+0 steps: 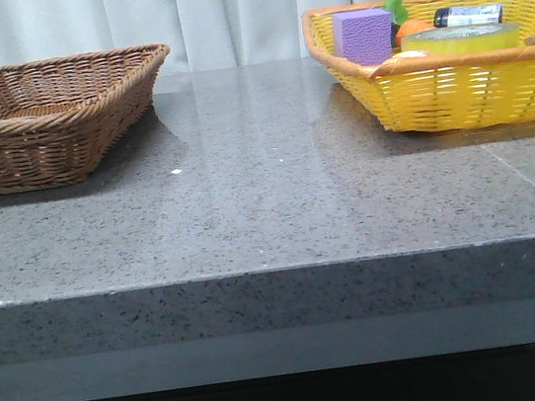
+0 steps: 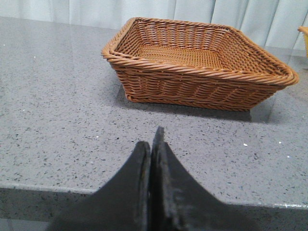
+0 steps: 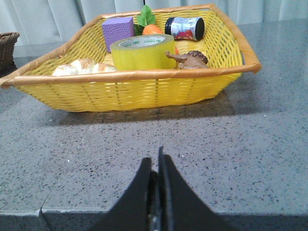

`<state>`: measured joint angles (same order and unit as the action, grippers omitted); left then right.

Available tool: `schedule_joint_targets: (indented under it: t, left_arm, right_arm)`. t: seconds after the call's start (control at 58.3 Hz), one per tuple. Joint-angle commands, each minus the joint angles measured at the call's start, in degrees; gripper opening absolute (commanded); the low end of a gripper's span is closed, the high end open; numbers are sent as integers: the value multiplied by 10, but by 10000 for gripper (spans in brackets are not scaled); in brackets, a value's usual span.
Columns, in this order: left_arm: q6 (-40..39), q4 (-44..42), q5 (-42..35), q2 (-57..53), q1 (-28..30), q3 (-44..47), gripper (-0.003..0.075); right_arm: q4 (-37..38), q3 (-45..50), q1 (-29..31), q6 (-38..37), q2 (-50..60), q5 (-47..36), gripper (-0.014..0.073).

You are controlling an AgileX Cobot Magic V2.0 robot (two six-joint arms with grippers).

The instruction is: Transfer tape with both arms

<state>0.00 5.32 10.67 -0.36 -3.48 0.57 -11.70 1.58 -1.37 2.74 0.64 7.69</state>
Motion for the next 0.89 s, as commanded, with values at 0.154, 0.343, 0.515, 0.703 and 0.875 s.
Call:
schedule_joint_targets:
  t: [0.154, 0.343, 0.515, 0.703, 0.875]
  left_arm:
    - [-5, 1, -50, -10, 1, 22, -20]
    - [-5, 1, -50, -10, 1, 22, -20]
    - [-5, 1, -50, -10, 1, 22, -20]
    - [-5, 1, -50, -10, 1, 22, -20]
    - [-5, 2, -64, -10, 1, 22, -20]
  right_arm:
    - [5, -15, 3, 3, 15, -41, -68]
    - [5, -15, 3, 3, 15, -41, -68]
    - [5, -15, 3, 3, 15, -41, -68]
    - [5, -15, 3, 3, 15, -42, -68]
    - [5, -15, 3, 3, 15, -46, -68]
